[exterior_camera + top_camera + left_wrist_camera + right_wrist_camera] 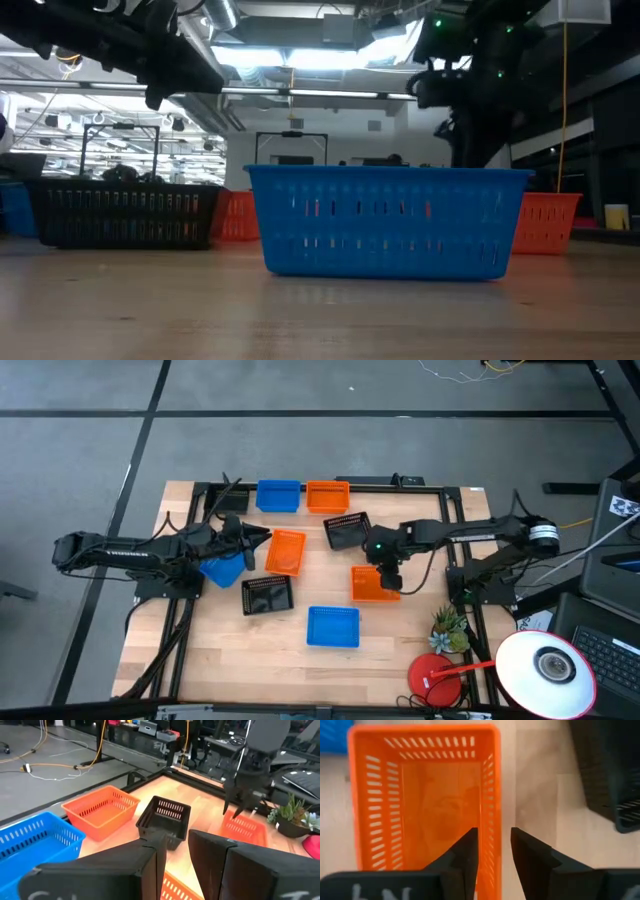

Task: Stack baskets by color
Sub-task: Stack the bottom orange bin on the top orange bin

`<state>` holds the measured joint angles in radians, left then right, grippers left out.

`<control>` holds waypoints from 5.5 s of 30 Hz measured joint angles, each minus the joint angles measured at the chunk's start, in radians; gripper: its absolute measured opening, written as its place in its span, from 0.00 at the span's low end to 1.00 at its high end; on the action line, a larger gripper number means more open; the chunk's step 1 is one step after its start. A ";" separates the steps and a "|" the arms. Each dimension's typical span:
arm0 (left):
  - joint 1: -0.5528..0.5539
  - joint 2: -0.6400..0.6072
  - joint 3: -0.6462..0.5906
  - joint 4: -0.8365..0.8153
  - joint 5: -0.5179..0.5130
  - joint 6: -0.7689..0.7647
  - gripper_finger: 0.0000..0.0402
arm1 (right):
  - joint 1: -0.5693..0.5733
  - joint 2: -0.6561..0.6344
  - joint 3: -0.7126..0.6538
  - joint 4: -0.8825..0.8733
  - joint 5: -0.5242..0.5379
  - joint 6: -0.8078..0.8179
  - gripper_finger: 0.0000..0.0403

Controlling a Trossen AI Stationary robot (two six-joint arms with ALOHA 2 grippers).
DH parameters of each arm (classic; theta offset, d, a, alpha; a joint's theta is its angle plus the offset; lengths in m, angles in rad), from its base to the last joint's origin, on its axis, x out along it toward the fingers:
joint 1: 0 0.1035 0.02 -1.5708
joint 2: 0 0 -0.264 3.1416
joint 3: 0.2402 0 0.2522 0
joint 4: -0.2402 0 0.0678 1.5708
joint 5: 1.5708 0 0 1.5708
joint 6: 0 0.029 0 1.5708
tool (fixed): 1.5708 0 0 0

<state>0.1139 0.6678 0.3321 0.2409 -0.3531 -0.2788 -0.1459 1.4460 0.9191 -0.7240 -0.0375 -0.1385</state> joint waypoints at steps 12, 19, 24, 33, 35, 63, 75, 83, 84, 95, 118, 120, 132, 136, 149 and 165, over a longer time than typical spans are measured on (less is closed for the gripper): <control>0.000 0.000 0.000 -0.001 0.000 0.001 0.18 | 0.000 0.153 0.000 0.062 0.012 0.004 0.29; 0.000 0.000 -0.001 -0.002 0.000 0.001 0.18 | 0.033 0.198 0.000 0.083 0.008 -0.051 0.07; 0.000 0.000 -0.001 -0.008 0.000 0.001 0.18 | 0.059 0.122 0.018 0.029 0.063 -0.026 0.01; 0.000 0.000 -0.002 -0.008 -0.001 0.001 0.18 | 0.048 -0.052 0.256 -0.114 0.319 -0.111 0.00; 0.000 0.000 -0.002 -0.008 -0.001 0.001 0.18 | 0.020 -0.066 0.303 -0.038 0.363 -0.179 0.00; 0.000 0.000 -0.002 -0.037 -0.001 0.001 0.18 | -0.497 0.659 1.064 -0.021 -0.044 -0.551 0.00; 0.000 0.000 -0.002 -0.054 -0.001 0.001 0.18 | -0.500 0.756 1.066 -0.013 -0.036 -0.578 0.00; 0.000 0.000 -0.002 -0.058 -0.001 0.001 0.18 | -0.500 0.755 1.066 -0.021 0.043 -0.595 0.11; 0.000 0.000 -0.002 -0.061 -0.001 0.001 0.18 | -0.500 0.755 1.066 -0.025 0.044 -0.598 0.14; 0.000 0.000 -0.002 -0.084 -0.001 0.000 0.18 | -0.492 0.751 1.066 -0.030 0.046 -0.598 0.33; 0.000 0.000 -0.002 -0.084 -0.001 0.000 0.18 | -0.430 0.746 0.809 0.501 0.513 -0.626 0.33; 0.000 0.000 -0.002 -0.084 -0.001 0.000 0.18 | -0.431 0.746 0.809 0.506 0.511 -0.634 0.33; 0.000 0.000 -0.002 -0.084 -0.001 0.000 0.18 | -0.357 0.746 1.102 -0.121 0.364 -0.508 0.33; 0.000 0.000 -0.002 -0.092 -0.001 0.001 0.18 | -0.355 0.745 1.176 -0.394 -0.181 -0.450 0.33; 0.000 0.000 -0.002 -0.108 -0.001 0.001 0.18 | -0.070 0.746 0.971 -0.164 -0.132 -0.911 0.33; 0.000 0.000 -0.002 -0.110 -0.001 0.001 0.18 | 0.018 0.747 0.854 0.096 0.047 -1.073 0.33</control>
<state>0.1135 0.6678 0.3305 0.1310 -0.3546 -0.2779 -0.1276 2.1929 1.7730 -0.6285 0.0093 -1.2113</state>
